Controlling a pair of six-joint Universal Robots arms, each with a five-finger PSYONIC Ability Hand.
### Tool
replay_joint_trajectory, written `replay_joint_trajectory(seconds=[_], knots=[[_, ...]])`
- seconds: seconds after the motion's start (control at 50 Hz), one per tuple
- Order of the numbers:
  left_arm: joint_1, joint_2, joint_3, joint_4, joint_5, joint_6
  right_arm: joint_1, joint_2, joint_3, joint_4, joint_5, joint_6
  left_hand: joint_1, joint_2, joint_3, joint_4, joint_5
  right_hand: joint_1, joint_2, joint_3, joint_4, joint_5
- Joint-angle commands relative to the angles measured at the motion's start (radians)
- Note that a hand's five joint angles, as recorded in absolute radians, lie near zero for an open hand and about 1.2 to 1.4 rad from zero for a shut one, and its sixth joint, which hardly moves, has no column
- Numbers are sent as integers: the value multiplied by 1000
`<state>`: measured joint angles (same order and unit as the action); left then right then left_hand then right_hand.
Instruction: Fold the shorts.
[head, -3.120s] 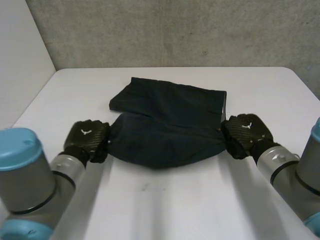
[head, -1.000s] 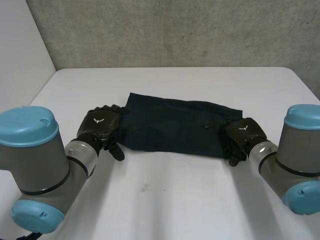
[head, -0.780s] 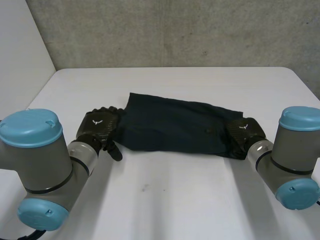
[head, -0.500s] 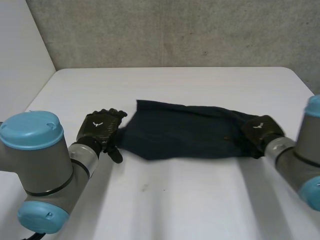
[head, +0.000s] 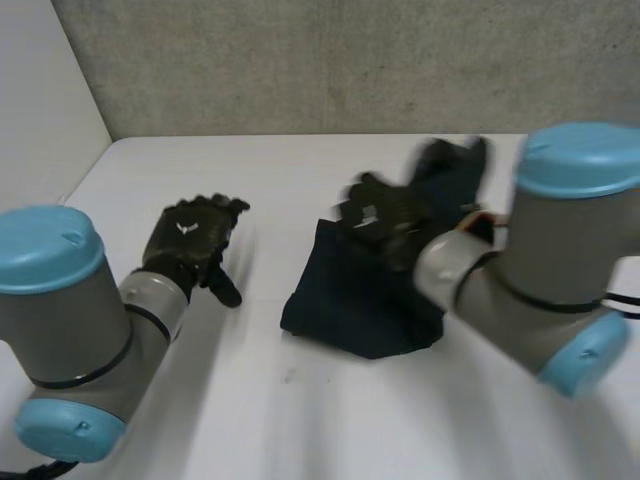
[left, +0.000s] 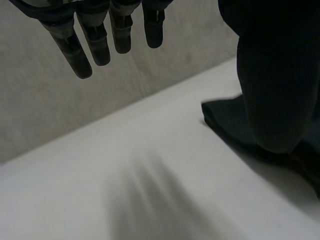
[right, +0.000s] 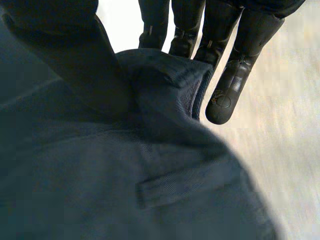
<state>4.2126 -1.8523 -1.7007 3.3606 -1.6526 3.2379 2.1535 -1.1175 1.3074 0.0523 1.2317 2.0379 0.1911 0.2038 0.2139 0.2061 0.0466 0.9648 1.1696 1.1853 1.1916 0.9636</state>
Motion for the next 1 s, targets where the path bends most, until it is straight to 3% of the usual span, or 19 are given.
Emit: replay_joint_trajectory(seconds=[0.02,0.04,0.06,0.08,0.14,0.16,0.3,0.4,0.52,0.66,0.78,0.9,1.0], knots=[[7,105,38,-1,2,-1,77,169,-138,14,-121,302,-4,-17,-27,-19,-34,432,227,211,205,258],[7,113,53,0,4,-1,77,171,-141,14,-129,353,-4,-17,-27,-19,-34,421,216,200,194,248],[7,114,62,0,4,-1,75,171,-142,15,-135,390,-4,-17,-27,-19,-34,249,44,29,22,76],[7,114,72,0,5,-1,74,165,-142,17,-135,475,-4,-17,-27,-19,-34,-299,-504,-519,-526,-472],[6,105,119,0,4,0,74,143,-142,15,-121,566,-4,-17,-27,-19,-34,-755,-960,-976,-982,-928],[4,101,131,2,4,0,63,111,-140,14,-112,649,-4,-17,-27,-19,-34,-790,-995,-1011,-1017,-964],[-34,-34,297,-1,8,0,-93,5,-94,26,6,1008,-1,-14,-24,-16,-31,-790,-995,-1011,-1017,-964],[-103,-175,410,-1,10,0,-129,1,-39,28,32,1119,11,-2,-12,-4,-19,-790,-995,-1011,-1017,-964],[-144,-309,464,-15,11,2,-139,24,-17,18,32,1101,16,4,-6,1,-14,-790,-995,-1011,-1017,-964],[-149,-459,481,-73,2,5,-130,186,-69,24,37,1041,31,18,8,16,1,-790,-995,-1011,-1017,-964],[-144,-538,487,-145,-1,40,-127,277,-92,27,124,935,34,21,11,19,4,-790,-995,-1011,-1017,-964],[-157,-524,484,-164,-3,94,-129,265,-83,34,233,785,34,21,11,19,4,-790,-995,-1011,-1017,-964],[-177,-412,474,-167,-3,95,-129,183,-73,43,235,783,31,18,8,16,1,-790,-995,-1011,-1017,-964]])
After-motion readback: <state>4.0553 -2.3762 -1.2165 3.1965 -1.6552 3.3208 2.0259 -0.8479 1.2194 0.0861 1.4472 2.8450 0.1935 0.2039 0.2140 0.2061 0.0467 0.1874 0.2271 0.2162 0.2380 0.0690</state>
